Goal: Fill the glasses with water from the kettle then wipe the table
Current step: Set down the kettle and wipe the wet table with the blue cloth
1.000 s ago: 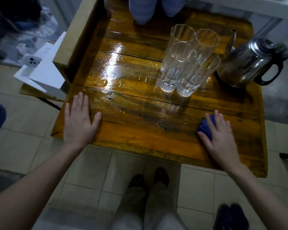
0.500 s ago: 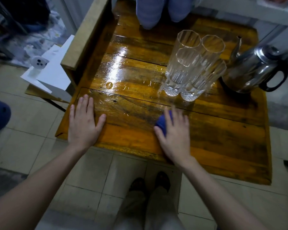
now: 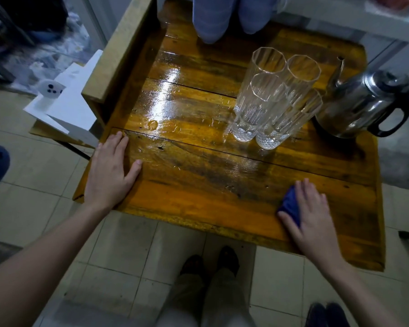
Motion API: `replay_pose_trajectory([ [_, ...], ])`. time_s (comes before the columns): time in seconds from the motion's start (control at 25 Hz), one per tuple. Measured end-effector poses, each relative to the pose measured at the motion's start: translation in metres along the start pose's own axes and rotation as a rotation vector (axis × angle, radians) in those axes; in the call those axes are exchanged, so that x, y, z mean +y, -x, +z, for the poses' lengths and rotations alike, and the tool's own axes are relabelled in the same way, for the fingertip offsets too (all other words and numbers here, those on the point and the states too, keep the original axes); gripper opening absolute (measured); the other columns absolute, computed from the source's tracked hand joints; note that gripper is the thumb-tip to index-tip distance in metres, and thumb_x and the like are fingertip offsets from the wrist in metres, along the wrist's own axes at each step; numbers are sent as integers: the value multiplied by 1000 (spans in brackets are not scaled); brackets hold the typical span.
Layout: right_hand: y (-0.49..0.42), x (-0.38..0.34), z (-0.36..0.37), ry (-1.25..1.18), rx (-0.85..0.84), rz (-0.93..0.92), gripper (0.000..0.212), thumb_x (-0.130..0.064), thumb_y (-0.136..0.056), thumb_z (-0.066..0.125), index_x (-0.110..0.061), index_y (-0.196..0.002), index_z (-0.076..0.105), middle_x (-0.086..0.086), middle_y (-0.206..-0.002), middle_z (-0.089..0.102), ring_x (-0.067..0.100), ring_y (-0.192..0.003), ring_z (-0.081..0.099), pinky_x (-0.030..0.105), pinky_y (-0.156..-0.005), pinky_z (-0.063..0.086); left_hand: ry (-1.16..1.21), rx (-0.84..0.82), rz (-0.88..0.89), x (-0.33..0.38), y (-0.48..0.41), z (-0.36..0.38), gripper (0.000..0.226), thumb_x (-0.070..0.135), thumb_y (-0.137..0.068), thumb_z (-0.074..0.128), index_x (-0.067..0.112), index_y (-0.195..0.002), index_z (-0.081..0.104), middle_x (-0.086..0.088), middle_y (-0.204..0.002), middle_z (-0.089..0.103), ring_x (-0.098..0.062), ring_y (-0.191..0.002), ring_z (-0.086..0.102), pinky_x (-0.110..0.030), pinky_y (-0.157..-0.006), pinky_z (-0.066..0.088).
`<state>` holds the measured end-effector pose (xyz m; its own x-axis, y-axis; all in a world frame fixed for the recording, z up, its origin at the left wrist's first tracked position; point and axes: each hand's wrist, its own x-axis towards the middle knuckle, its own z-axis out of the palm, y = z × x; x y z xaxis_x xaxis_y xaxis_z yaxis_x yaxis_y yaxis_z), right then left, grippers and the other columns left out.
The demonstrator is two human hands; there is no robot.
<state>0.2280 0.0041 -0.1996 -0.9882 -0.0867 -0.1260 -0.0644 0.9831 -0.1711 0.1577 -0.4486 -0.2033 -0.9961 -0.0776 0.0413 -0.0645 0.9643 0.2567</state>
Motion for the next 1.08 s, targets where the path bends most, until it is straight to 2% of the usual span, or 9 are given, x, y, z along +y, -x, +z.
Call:
replay_pose_trajectory([
  [0.12, -37, 6, -6, -82, 73, 230, 91, -70, -91, 26, -9, -157, 8, 11, -164, 12, 23, -151, 10, 48, -123, 10, 17, 5, 6, 0, 0, -1, 70, 57, -93, 34, 12, -147, 33, -10, -154, 32, -26, -144, 25, -42, -120, 12],
  [0.24, -60, -22, -1, -102, 147, 267, 86, -67, -93, 25, -8, -155, 16, 13, -163, 19, 26, -150, 14, 48, -122, 9, 19, 8, 9, -1, 0, -2, 69, 56, -93, 35, 12, -147, 33, -10, -154, 32, -25, -144, 26, -43, -120, 14],
  [0.44, -57, -88, 3, -41, 117, 64, 80, -61, -95, 32, -9, -154, 22, 11, -162, 23, 25, -150, 18, 46, -122, 11, 9, 8, 10, 0, 0, -2, 68, 55, -94, 36, 11, -146, 34, -10, -154, 33, -25, -144, 27, -46, -120, 17],
  [0.6, -39, -156, 18, -29, 8, -228, 78, -62, -96, 31, -12, -155, 22, 8, -163, 17, 23, -151, 13, 44, -122, 9, 16, 12, 14, 0, 0, -3, 67, 54, -94, 37, 11, -146, 34, -9, -154, 33, -24, -144, 26, -45, -120, 16],
  [0.68, -28, -167, 26, 16, -43, -387, 77, -62, -96, 31, -13, -155, 24, 9, -162, 20, 25, -150, 17, 45, -120, 12, 31, 19, 9, 0, 2, -4, 66, 53, -94, 38, 12, -146, 35, -9, -154, 33, -23, -144, 26, -44, -120, 15],
  [0.76, -24, -152, 27, 75, -66, -513, 75, -62, -96, 30, -15, -155, 22, 9, -161, 23, 27, -148, 22, 45, -118, 16, 41, 23, -1, -1, 1, -4, 66, 53, -94, 40, 13, -146, 34, -8, -154, 33, -23, -144, 26, -44, -120, 15],
  [0.84, -24, -124, 21, 102, -82, -551, 75, -61, -96, 28, -16, -155, 20, 10, -161, 23, 27, -148, 22, 46, -117, 17, 34, 20, -4, -2, 1, -3, 67, 54, -94, 40, 14, -147, 34, -7, -155, 32, -22, -144, 27, -43, -120, 15],
  [0.96, -32, -77, 7, 94, -90, -468, 77, -64, -96, 27, -16, -156, 19, 10, -162, 21, 27, -148, 20, 46, -118, 15, 25, 15, -14, -3, 2, -1, 67, 54, -94, 41, 14, -147, 33, -6, -155, 32, -21, -144, 27, -42, -121, 15],
  [1.08, -51, -47, -5, 47, -82, -275, 80, -67, -94, 22, -16, -155, 22, 8, -162, 20, 28, -148, 21, 46, -120, 14, 37, 0, -34, -2, 1, -2, 68, 55, -93, 41, 15, -148, 33, -5, -156, 31, -20, -144, 25, -42, -121, 14],
])
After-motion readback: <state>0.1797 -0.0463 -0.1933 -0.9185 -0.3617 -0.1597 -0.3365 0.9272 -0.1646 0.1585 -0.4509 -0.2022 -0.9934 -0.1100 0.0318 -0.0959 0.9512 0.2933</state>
